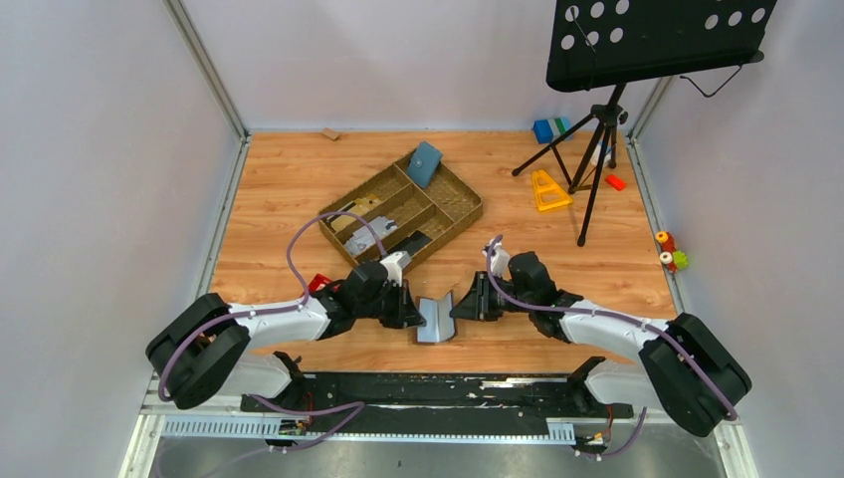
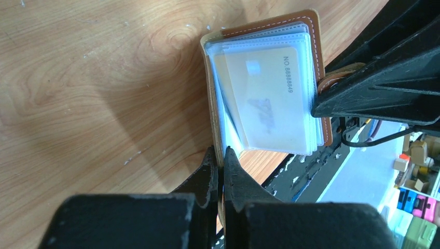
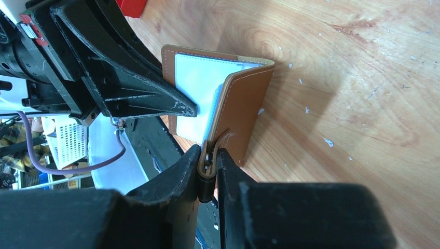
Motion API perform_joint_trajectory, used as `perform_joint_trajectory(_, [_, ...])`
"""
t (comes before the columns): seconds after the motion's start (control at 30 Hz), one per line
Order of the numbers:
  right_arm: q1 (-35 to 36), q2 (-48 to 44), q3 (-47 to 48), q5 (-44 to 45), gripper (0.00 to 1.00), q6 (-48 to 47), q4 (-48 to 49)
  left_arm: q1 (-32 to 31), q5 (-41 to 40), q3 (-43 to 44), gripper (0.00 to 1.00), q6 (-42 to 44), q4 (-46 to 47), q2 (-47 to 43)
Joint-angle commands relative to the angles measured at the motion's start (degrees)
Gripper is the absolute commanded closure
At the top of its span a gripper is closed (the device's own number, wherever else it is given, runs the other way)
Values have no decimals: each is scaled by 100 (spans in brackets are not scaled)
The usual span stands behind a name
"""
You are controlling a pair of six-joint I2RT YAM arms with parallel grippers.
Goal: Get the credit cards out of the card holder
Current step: Remove the credit card from the card holder.
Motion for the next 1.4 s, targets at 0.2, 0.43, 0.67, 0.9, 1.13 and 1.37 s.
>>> perform_joint_trajectory(0.2, [15,166,51,-164,78,-101,368,-97,-240,23,100,-116,574,-136])
perform_joint_trajectory(0.43, [17,-218,-33,-39,71,-166,159,-99,-234,-39,100,-166,756,-119])
perform_joint_trajectory(0.67, [15,-301,4,17,82,-259,-59,-99,-139,-39,100,-196,842,-22])
perform_joint_trajectory(0.9, [7,-120,93,27,87,-343,-226,-99,-126,-39,100,-198,823,-116])
perform_joint_trajectory(1.13, [21,-170,75,9,95,-351,-198,-99,-92,-39,100,-218,871,-109])
perform_joint_trajectory(1.37, [16,185,363,185,95,-633,-835,-131,-91,-13,100,-247,889,-121])
